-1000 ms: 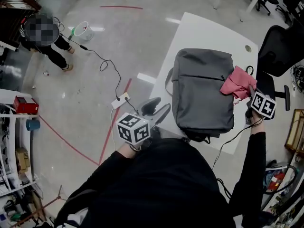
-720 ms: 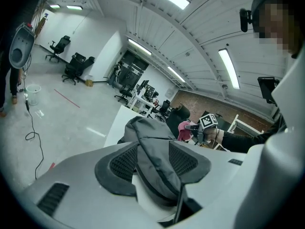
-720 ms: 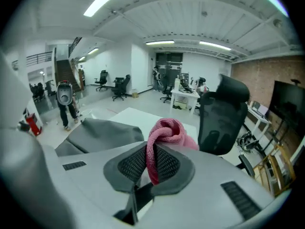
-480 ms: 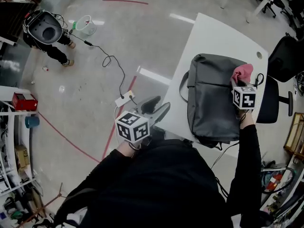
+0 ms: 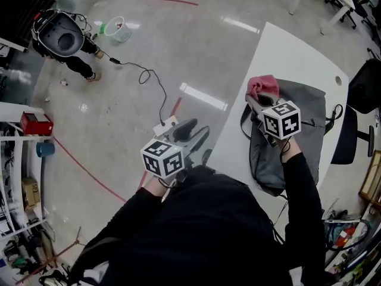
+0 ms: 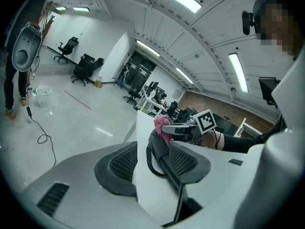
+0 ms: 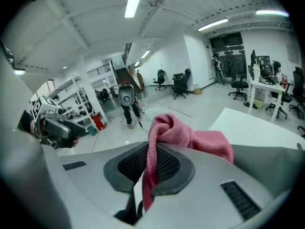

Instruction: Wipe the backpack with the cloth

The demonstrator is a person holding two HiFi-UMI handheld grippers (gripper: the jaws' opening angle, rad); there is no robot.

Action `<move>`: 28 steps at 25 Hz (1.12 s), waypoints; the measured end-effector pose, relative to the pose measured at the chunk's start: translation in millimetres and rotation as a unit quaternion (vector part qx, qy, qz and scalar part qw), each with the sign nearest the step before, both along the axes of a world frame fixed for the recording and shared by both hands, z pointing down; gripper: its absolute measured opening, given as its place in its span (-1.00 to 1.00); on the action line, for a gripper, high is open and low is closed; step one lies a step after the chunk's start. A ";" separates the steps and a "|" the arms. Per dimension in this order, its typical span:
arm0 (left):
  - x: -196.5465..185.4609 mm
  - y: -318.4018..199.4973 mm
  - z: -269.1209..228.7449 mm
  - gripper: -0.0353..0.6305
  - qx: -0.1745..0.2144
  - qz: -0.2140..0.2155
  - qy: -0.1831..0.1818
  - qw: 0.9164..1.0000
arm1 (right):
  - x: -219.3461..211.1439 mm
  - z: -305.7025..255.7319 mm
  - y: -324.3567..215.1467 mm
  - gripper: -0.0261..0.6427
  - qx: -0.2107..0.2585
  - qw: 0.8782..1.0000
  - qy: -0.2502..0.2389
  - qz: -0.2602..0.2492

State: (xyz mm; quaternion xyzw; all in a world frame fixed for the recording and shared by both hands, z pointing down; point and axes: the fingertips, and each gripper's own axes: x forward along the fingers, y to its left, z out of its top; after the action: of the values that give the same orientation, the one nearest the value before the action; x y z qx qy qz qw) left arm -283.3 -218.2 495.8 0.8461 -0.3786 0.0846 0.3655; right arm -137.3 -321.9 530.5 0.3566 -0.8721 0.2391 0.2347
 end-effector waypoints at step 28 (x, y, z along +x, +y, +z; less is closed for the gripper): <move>170.0 72.7 -14.0 -0.23 0.007 0.041 0.012 0.999 | 462.6 -50.3 39.6 -0.81 0.047 0.909 -0.046 0.412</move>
State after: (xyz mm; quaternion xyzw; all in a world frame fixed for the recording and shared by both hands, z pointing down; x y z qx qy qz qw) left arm -113.3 -145.5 481.7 0.8642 -0.3399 0.0869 0.3607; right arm 325.2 -282.3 480.2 0.6834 -0.6676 0.2898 0.0578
